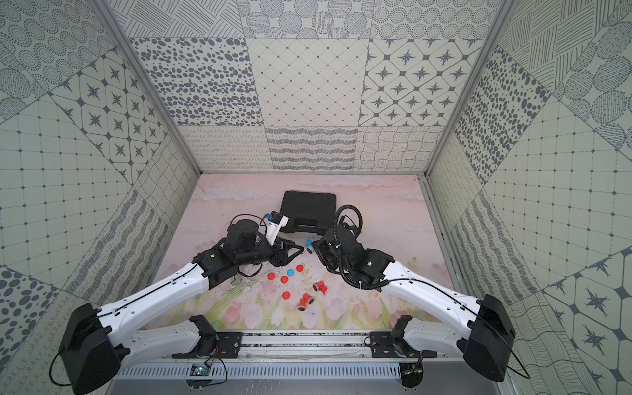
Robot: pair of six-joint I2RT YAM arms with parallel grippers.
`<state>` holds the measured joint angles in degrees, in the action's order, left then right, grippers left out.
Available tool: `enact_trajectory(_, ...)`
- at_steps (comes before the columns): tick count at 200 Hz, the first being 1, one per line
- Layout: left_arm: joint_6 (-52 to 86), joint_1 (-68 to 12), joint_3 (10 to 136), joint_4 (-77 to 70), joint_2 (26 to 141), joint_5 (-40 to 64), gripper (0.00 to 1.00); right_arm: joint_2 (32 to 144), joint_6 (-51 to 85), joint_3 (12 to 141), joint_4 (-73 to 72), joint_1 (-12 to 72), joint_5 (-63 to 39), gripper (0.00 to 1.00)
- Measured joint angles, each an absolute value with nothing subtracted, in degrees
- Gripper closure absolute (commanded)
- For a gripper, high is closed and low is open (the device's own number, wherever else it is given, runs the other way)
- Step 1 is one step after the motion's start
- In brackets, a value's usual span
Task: Close the stamp cap
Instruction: Pick up the stamp from the center of the board.
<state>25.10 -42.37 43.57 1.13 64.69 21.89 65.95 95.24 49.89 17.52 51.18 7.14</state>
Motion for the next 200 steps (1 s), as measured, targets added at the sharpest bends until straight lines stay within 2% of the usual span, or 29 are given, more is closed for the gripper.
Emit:
enact_trajectory(69, 30.7, -45.5, 44.1, -8.0, 70.8, 21.1, 0.47, 65.4, 97.3, 49.2, 14.0, 51.0, 7.2, 0.93)
enact_trajectory(174, 33.0, -46.1, 45.6, -10.0, 72.8, 20.1, 0.81, 64.9, 98.6, 47.5, 11.4, 50.4, 8.1, 0.93)
enact_trajectory(189, 32.9, -46.1, 45.6, -10.0, 72.7, 20.0, 0.83, 64.8, 98.5, 47.3, 10.9, 50.4, 8.1, 0.9)
enact_trajectory(200, 32.8, -46.1, 45.6, -9.8, 72.6, 19.8, 0.85, 64.8, 98.3, 47.1, 10.3, 50.4, 8.0, 0.83)
